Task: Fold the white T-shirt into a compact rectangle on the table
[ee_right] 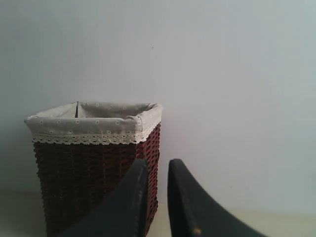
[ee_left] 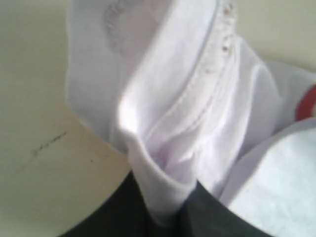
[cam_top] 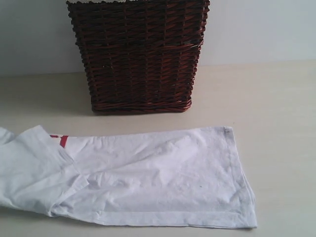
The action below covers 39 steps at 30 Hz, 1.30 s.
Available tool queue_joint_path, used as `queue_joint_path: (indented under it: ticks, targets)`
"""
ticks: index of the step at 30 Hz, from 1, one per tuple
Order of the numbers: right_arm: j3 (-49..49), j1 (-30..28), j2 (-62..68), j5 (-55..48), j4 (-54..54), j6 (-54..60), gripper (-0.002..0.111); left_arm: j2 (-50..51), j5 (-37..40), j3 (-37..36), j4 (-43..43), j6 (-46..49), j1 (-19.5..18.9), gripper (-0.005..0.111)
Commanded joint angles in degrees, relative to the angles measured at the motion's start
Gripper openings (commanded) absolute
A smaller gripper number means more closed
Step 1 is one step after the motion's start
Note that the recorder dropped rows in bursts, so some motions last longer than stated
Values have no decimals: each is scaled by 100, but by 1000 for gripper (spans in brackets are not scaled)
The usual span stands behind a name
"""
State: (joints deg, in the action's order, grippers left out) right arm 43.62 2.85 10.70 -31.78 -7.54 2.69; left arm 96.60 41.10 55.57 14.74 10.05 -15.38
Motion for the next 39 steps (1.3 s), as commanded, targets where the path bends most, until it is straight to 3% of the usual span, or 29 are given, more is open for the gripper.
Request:
queue_joint_path:
  ticks: [1,5,12,13,19,20,21,22,25,26,30,34,37,39]
  targets:
    - [-46,-25,-34,-23,-6,32,16,-497,424,621,-19,-330,862,0]
    - [-46,-25,-34,-23,-77,32,16,-868,378,796,219,-467,1988,0]
    - [-46,-25,-34,-23,-115,32,16,-776,-631,774,650,-622,4372,0]
    - [-46,-25,-34,-23,-115,32,16,-482,-968,774,693,-671,5105,0]
    - [-46,-25,-34,-34,-154,76,16,623,-3070,804,524,-871,6745,1]
    - [-46,-25,-34,-45,-154,76,16,797,-3157,865,453,-858,6899,3]
    - [-46,-25,-34,-102,-154,76,16,1209,-3230,1082,337,-858,7202,17]
    - [-46,-25,-34,-116,-154,76,16,1377,-3281,1179,337,-858,7296,25]
    - [-46,-25,-34,-129,-166,88,16,1712,-3689,1593,337,-858,7612,64]
    - [-46,-25,-34,-140,-210,88,16,1745,-3712,1755,309,-858,7667,70]
    - [-46,-25,-34,-182,-306,231,16,1516,-2980,2041,-151,-858,7614,62]
    - [-46,-25,-34,-219,-421,235,16,1541,-1258,1983,-228,-872,7162,36]
    - [-46,-25,-34,-223,-421,235,16,1721,-1265,1842,-216,-872,7139,23]
    - [-46,-25,-34,-238,-421,235,16,1871,-1381,1842,-208,-861,7160,23]
